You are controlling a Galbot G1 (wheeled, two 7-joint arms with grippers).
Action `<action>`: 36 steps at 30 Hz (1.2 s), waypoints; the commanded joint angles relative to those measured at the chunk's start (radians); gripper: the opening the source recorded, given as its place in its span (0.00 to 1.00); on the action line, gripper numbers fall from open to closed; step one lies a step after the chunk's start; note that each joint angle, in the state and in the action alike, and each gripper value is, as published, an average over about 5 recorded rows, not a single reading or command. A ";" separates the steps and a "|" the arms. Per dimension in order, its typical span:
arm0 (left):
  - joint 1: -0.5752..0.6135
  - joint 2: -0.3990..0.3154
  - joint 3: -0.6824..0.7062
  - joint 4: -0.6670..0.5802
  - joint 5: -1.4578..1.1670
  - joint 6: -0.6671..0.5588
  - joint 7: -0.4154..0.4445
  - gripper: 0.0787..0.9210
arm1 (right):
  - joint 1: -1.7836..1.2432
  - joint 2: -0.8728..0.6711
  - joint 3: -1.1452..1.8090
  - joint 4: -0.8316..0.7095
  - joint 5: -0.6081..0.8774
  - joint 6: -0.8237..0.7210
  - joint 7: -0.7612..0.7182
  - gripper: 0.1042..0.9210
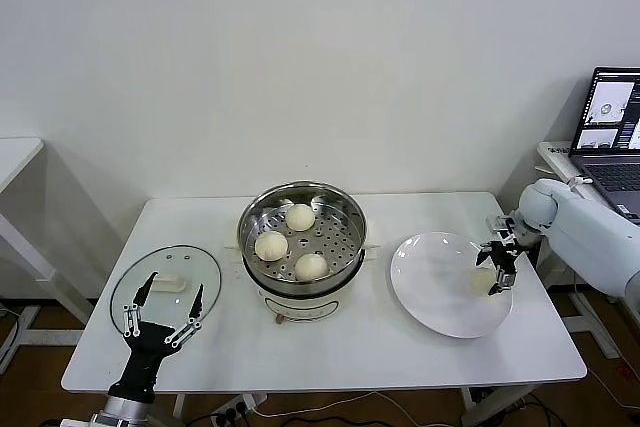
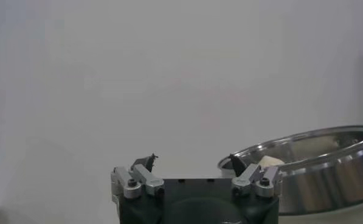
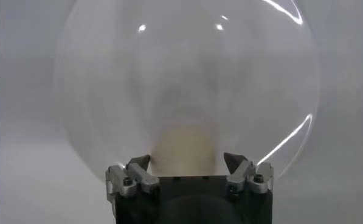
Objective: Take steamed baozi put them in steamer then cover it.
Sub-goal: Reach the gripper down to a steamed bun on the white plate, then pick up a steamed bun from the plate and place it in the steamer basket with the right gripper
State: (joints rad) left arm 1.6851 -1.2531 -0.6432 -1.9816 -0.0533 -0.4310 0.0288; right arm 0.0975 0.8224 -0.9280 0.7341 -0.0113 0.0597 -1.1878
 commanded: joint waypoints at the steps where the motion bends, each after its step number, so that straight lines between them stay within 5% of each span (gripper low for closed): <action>1: 0.000 -0.001 0.000 0.002 0.000 -0.001 -0.001 0.88 | -0.018 0.014 0.009 -0.020 -0.014 -0.005 0.004 0.82; 11: -0.004 0.000 0.002 -0.005 0.000 0.003 -0.001 0.88 | 0.157 -0.003 -0.050 0.066 0.030 -0.008 -0.117 0.68; 16: -0.008 0.001 0.007 -0.010 0.001 0.004 -0.002 0.88 | 0.363 0.025 -0.197 0.180 0.200 -0.046 -0.221 0.68; 25: -0.003 0.003 0.011 -0.019 0.002 0.003 -0.004 0.88 | 0.675 0.245 -0.429 0.259 0.483 -0.118 -0.222 0.67; 36: -0.005 0.003 0.020 -0.015 0.002 0.000 -0.006 0.88 | 0.693 0.497 -0.506 0.265 0.585 -0.170 -0.154 0.67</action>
State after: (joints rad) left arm 1.6816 -1.2496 -0.6295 -1.9981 -0.0514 -0.4294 0.0236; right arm 0.6697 1.0953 -1.3124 0.9616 0.4264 -0.0657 -1.3621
